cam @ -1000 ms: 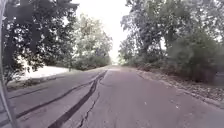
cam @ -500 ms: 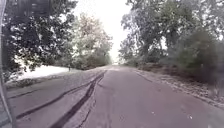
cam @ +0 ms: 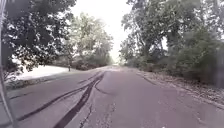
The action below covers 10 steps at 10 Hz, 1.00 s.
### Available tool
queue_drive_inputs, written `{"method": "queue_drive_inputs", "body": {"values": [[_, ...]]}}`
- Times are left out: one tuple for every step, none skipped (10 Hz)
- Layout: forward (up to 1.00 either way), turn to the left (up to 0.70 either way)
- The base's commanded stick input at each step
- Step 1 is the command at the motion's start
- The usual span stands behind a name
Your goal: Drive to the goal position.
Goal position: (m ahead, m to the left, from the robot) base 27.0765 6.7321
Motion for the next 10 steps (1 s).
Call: {"method": "queue_drive_inputs", "body": {"values": [[0.70,0.03],[0.70,0.02],[0.70,0.03],[0.70,0.03],[0.70,0.02],[0.70,0.02],[0.70,0.02],[0.70,0.02],[0.70,0.02],[0.70,0.02]]}}
